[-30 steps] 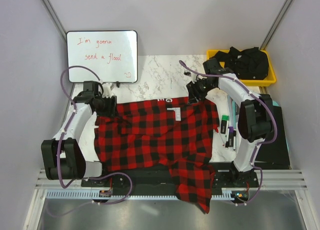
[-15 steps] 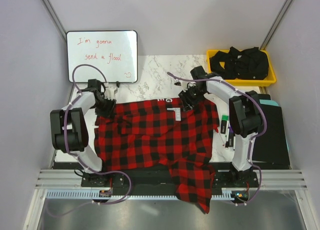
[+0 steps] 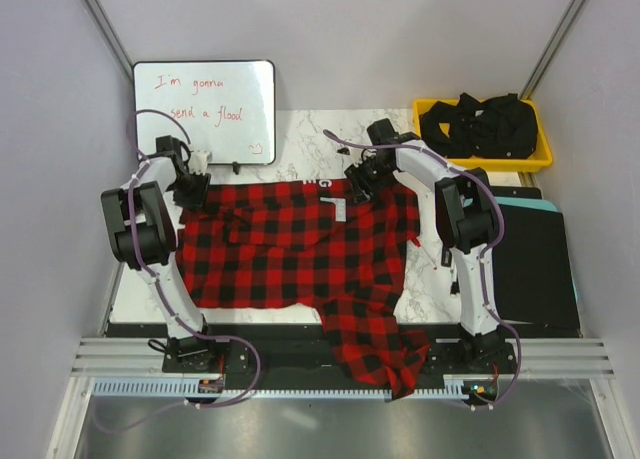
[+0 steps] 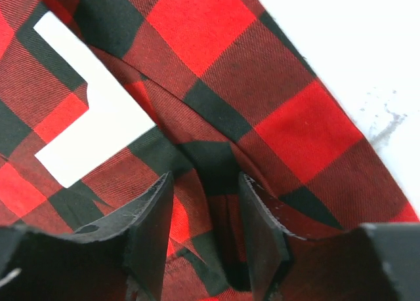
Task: Fold and stack the long sleeve shirts
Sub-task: Fold the shirt
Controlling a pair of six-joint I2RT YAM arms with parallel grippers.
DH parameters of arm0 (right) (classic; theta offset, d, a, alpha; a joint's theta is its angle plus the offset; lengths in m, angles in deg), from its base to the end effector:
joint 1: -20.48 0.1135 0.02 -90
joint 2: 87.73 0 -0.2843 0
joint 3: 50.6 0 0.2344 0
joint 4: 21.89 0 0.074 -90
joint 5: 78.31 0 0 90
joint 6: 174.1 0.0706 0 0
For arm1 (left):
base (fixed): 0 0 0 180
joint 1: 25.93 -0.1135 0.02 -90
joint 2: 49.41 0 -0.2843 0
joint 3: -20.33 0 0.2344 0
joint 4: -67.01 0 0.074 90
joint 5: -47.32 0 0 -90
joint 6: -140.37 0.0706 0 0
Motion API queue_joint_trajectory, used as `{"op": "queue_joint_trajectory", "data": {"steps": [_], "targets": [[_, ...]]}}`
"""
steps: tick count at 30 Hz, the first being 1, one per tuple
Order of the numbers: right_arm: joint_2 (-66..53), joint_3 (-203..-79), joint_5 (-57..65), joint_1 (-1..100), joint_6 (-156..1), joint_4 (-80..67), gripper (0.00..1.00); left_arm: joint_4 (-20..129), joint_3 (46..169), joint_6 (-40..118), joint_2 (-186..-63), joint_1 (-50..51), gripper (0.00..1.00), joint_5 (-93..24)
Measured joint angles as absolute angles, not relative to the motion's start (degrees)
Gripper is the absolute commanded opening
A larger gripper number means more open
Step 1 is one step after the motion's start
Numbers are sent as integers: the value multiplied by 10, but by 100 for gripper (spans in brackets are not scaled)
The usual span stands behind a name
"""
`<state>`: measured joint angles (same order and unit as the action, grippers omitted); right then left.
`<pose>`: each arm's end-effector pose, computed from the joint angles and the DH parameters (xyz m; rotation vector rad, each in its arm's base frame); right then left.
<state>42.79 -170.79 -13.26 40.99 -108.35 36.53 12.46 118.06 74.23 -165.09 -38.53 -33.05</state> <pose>0.4441 0.1979 0.1590 -1.1323 2.4555 0.5808 0.4021 0.0778 0.1605 0.3106 2.7814 -0.0892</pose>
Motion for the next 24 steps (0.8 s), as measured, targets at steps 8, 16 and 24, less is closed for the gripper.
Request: {"op": "queue_joint_trajectory", "data": {"steps": [8, 16, 24], "targets": [[322, -1615, -123, 396, -1089, 379, 53, 103, 1135, 752, -1580, -394, 54, -277], [110, -1460, -102, 343, -1108, 421, 51, 90, 1108, 755, -1485, -389, 53, -226], [86, -1314, -36, 279, -1118, 426, 46, 85, 1094, 755, -1486, -388, 54, -213]]}}
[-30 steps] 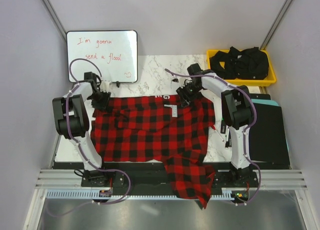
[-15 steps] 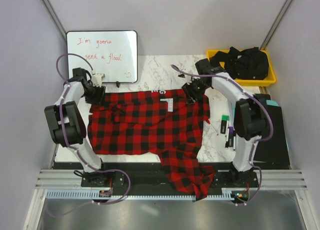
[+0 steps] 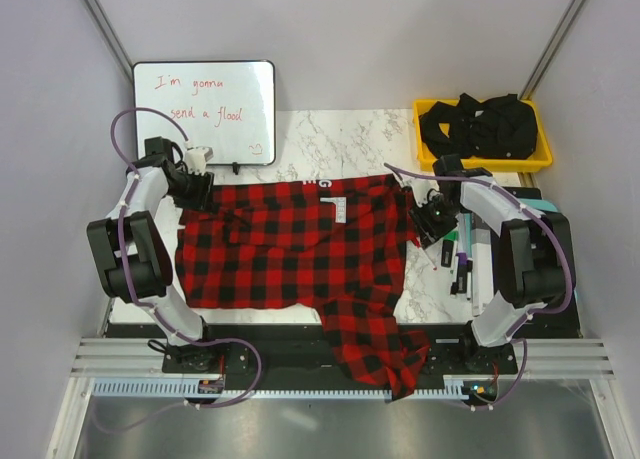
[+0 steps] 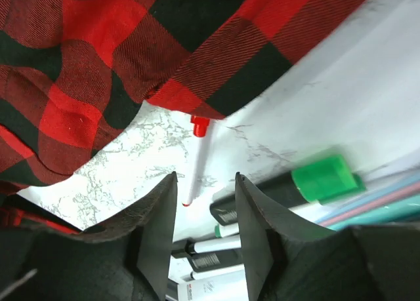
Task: Fold and stack the long sleeve shirts
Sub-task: Fold the shirt
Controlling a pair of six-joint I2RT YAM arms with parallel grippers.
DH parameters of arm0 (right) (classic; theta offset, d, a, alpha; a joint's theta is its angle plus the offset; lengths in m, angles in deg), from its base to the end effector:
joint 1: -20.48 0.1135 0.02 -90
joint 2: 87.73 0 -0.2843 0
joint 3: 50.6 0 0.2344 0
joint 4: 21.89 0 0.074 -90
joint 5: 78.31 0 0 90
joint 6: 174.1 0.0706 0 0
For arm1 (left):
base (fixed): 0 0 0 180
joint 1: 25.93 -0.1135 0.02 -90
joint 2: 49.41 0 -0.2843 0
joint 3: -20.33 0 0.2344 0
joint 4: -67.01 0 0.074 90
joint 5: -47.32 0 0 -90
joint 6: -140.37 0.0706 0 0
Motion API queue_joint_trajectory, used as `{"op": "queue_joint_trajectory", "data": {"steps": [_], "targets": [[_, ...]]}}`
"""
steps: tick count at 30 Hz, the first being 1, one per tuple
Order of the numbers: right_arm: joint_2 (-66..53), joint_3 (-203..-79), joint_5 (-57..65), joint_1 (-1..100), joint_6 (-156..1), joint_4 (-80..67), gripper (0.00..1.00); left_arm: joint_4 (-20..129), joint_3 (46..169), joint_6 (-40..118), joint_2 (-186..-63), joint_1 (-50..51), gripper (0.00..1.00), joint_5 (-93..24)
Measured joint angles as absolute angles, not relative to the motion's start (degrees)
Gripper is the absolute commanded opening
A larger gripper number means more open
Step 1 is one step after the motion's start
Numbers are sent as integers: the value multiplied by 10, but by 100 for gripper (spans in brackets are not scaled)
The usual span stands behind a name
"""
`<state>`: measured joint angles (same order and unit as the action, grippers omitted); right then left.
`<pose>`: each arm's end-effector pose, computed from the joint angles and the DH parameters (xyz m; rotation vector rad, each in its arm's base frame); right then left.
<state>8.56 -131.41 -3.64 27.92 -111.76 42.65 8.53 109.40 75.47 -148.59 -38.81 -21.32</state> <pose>0.2967 0.0576 0.1936 -0.9084 2.7592 0.3403 0.3441 0.0523 0.2229 0.3766 2.6288 -0.3100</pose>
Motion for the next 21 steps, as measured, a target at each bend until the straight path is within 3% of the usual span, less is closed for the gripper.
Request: {"op": "queue_joint_trajectory", "data": {"steps": [21], "targets": [[93, -1232, 4, 300, -1063, 285, 37, 91, 1094, 754, -1501, -388, 54, -216]]}}
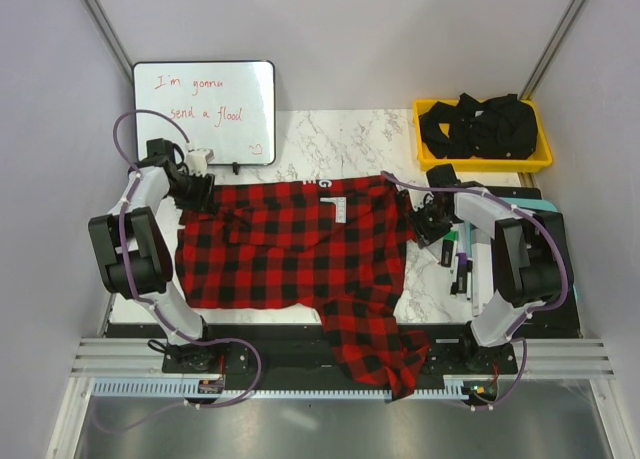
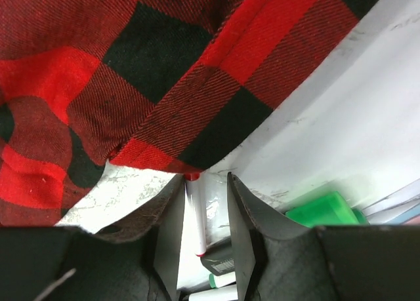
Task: Fold and stack the long sleeve shirts
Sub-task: Fold the shirt
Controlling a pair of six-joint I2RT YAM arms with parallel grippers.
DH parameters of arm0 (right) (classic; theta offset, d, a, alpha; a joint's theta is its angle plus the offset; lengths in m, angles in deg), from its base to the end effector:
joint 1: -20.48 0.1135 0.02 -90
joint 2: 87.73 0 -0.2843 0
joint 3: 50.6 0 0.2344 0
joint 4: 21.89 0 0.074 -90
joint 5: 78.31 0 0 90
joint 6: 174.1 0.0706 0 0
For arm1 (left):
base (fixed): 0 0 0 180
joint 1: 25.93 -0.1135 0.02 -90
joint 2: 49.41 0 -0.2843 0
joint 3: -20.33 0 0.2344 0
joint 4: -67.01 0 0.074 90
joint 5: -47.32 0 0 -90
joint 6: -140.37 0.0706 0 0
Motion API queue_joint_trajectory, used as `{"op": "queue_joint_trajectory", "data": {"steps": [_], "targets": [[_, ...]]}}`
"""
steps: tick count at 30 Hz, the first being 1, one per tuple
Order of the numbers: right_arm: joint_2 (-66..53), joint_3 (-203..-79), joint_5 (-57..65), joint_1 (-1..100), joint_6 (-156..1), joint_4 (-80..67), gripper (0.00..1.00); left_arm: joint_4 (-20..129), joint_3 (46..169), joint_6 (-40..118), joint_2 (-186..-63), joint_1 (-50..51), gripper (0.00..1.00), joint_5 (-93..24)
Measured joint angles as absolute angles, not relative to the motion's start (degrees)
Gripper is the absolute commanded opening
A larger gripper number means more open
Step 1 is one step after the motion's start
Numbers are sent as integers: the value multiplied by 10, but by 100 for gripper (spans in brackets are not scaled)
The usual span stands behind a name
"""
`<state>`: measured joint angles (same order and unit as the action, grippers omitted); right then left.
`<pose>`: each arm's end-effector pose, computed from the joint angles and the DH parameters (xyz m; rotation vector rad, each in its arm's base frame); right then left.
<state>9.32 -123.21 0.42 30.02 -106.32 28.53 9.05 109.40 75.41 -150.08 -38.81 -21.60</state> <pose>0.2992 0.0643 0.1604 -0.8153 2.7295 0.2375 0.3479 0.0535 0.2147 0.3720 2.6465 -0.3136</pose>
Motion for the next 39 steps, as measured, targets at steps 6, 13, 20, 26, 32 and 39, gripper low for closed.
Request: {"op": "queue_joint_trajectory", "data": {"steps": [6, 13, 20, 26, 32, 39], "targets": [[91, -1230, 26, 315, -1042, 271, 29, 92, 1094, 754, -1511, -388, 54, -216], [88, -1223, 52, 292, -1031, 261, 24, 93, 1096, 754, -1512, -388, 54, -216], [71, -1208, 72, 260, -1021, 261, 41, 94, 1096, 754, -1512, -390, 54, -216], [32, -1243, 43, 259, -1016, 316, 44, 94, 1096, 754, -1512, -401, 54, -216], [1, -1306, -17, 292, -1002, 325, 37, 94, 1092, 755, -1511, -404, 52, -214], [66, -1305, -44, 395, -978, 299, 33, 93, 1089, 755, -1516, -404, 50, -212]]}}
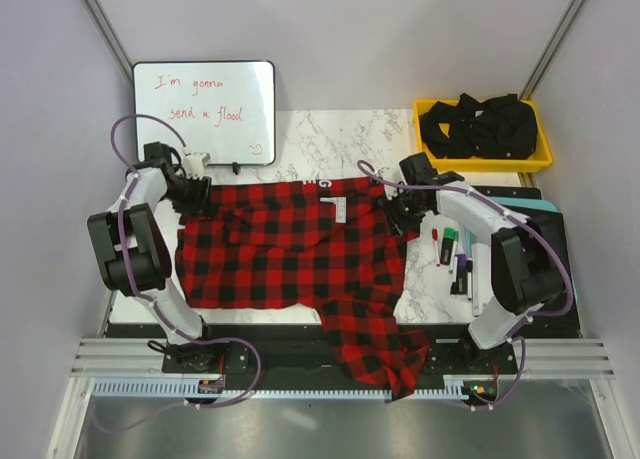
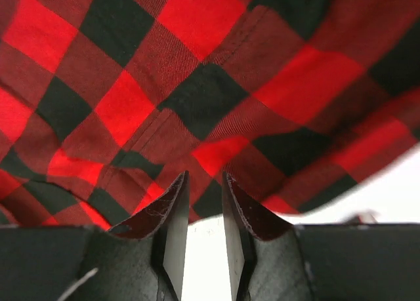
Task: Fold and stack the long sleeve shirts
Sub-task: Fold the shirt
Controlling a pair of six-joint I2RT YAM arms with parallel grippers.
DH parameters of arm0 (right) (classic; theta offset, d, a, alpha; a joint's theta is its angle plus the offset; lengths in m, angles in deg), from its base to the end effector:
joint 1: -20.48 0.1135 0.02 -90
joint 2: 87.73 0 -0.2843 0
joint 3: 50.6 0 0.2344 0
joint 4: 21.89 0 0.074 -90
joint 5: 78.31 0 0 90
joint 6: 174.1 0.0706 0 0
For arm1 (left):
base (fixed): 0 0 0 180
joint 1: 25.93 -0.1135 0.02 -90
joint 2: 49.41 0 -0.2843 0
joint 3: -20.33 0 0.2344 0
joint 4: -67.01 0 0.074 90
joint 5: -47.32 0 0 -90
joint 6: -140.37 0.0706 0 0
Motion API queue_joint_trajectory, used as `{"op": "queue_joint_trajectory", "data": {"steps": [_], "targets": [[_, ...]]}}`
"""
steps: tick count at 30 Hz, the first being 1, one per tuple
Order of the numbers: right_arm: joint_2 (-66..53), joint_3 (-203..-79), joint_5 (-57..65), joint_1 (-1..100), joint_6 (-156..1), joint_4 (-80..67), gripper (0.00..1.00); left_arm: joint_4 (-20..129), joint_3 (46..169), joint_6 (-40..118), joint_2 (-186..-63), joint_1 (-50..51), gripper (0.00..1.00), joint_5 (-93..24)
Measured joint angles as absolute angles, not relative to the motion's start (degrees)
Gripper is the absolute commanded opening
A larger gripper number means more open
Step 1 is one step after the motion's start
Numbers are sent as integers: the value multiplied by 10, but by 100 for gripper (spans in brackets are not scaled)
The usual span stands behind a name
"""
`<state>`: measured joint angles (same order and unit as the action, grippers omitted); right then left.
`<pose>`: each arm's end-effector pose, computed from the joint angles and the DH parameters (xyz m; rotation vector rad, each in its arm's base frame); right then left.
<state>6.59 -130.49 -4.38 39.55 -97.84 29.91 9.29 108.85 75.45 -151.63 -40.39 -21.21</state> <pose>0.3013 0.1248 0.2088 -0.8434 2.5793 0.4090 0.3477 0.0630 0.2034 0.3325 2.6746 -0.3316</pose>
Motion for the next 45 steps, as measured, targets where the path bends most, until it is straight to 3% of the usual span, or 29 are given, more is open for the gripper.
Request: {"op": "queue_joint_trajectory", "data": {"steps": [7, 16, 25, 28, 30, 33, 40, 45], "targets": [[131, -1274, -15, 398, -991, 280, 32, 95, 1089, 754, -1553, -405, 49, -226], [133, -1274, -3, 367, -1019, 270, 34, 88, 1122, 751, -1612, -410, 47, -259], [211, -1382, 6, 357, -1025, 284, 42, 80, 1219, 734, -1677, -409, 48, -254], [207, -1386, -4, 355, -1043, 296, 48, 79, 1214, 741, -1670, -410, 53, -235], [189, -1377, -16, 353, -1058, 313, 53, 71, 1203, 753, -1653, -410, 70, -222], [122, -1352, -45, 351, -1087, 351, 55, 29, 1179, 790, -1593, -413, 85, -181], [-93, -1251, -123, 367, -1265, 414, 62, -84, 1100, 946, -1382, -435, 88, -86], [-148, -1147, -139, 428, -1371, 478, 65, -154, 1032, 1029, -1351, -481, 89, -58]]}}
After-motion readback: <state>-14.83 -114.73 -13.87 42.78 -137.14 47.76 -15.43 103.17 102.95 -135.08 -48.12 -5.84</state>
